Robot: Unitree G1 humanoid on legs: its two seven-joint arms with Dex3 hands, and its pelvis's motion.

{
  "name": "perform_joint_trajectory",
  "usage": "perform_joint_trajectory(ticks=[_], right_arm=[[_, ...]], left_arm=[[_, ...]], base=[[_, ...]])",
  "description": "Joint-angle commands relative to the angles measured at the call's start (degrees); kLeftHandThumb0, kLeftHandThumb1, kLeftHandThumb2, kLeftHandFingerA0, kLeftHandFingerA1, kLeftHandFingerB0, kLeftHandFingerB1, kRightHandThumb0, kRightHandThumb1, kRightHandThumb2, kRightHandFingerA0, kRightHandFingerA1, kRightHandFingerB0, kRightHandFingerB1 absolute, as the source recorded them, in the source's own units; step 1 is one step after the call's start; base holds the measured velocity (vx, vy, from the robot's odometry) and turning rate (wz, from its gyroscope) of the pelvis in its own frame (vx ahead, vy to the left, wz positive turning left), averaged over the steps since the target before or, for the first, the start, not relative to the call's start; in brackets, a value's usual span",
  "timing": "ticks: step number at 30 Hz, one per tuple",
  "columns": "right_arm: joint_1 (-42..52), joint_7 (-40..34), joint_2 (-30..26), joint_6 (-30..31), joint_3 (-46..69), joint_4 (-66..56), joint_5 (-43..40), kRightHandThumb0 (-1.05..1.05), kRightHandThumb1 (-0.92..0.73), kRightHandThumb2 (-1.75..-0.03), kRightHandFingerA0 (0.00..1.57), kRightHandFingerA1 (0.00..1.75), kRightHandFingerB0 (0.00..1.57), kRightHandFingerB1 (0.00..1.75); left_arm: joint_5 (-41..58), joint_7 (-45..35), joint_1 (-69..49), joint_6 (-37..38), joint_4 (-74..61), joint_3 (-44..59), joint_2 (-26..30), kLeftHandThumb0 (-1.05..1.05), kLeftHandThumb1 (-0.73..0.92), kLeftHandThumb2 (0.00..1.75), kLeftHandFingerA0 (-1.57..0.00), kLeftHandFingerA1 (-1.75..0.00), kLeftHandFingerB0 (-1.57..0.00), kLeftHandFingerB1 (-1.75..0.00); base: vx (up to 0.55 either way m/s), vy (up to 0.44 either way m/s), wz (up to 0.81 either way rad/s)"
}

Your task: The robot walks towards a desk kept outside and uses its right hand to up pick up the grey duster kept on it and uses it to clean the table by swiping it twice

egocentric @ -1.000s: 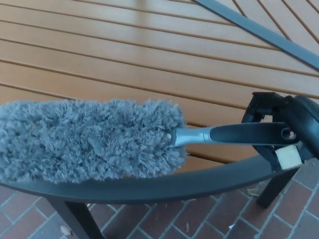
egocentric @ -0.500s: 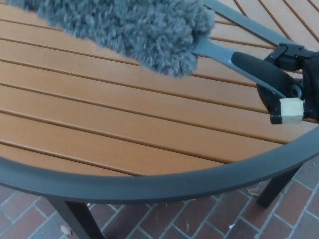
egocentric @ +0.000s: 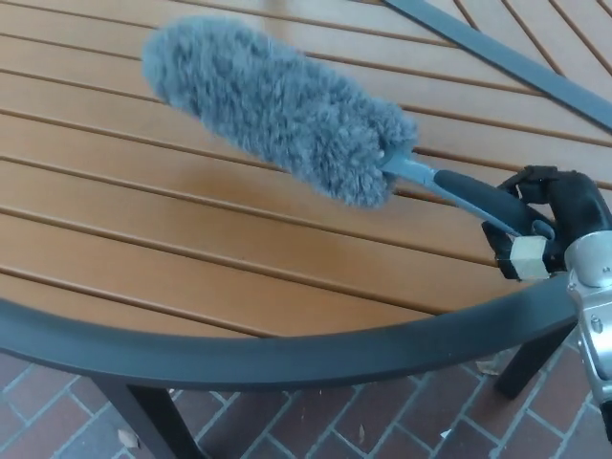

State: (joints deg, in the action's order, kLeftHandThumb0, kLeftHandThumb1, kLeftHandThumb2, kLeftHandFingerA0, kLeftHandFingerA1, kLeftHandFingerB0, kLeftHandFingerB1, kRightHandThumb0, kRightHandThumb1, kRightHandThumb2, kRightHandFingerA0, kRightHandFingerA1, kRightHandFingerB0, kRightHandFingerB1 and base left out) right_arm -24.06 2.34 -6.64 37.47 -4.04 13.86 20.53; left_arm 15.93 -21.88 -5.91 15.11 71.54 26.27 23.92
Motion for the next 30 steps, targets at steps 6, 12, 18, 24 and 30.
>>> perform_joint_trajectory(ticks=[6,12,18,24,30], right_arm=[[-1.8,-7.8,-8.7,-14.7,-12.3,10.0,9.6,-0.31,-0.77,-0.74,0.9,1.36,0.71,0.76],[-5.9,-10.4,-9.0,-13.8,-20.3,16.9,14.5,-0.27,-0.74,-0.72,0.88,1.66,0.71,1.24],[-8.5,-12.4,-8.5,-16.5,-21.1,19.1,14.5,-0.36,-0.67,-0.62,0.67,1.38,0.34,0.41],[-10.1,-9.1,-8.7,-16.4,-21.9,19.2,14.3,-0.45,-0.64,-0.59,0.39,0.85,0.16,0.31],[-13.5,7.6,-15.1,-11.4,-28.3,9.1,18.6,-0.94,-0.52,-0.73,0.0,0.0,0.0,0.0]], left_arm=[[0.1,-0.7,0.5,3.1,-0.2,0.5,0.7,-0.73,0.42,0.78,-0.3,-0.46,-0.17,-0.4],[-0.2,-0.6,0.0,3.4,-0.2,0.4,0.6,-0.73,0.41,0.79,-0.31,-0.46,-0.17,-0.39],[0.2,-0.8,-0.3,3.4,-0.5,0.7,0.4,-0.71,0.42,0.79,-0.31,-0.46,-0.16,-0.39],[0.0,-0.7,-0.6,3.7,-0.6,0.7,0.3,-0.71,0.42,0.79,-0.31,-0.46,-0.17,-0.39],[-0.4,-0.7,-1.3,4.2,-1.1,0.4,0.6,-0.73,0.42,0.8,-0.31,-0.46,-0.17,-0.39]], base=[[0.0,0.0,0.0],[0.0,0.0,0.0],[0.0,0.0,0.0],[0.0,0.0,0.0],[0.0,0.0,0.0]])
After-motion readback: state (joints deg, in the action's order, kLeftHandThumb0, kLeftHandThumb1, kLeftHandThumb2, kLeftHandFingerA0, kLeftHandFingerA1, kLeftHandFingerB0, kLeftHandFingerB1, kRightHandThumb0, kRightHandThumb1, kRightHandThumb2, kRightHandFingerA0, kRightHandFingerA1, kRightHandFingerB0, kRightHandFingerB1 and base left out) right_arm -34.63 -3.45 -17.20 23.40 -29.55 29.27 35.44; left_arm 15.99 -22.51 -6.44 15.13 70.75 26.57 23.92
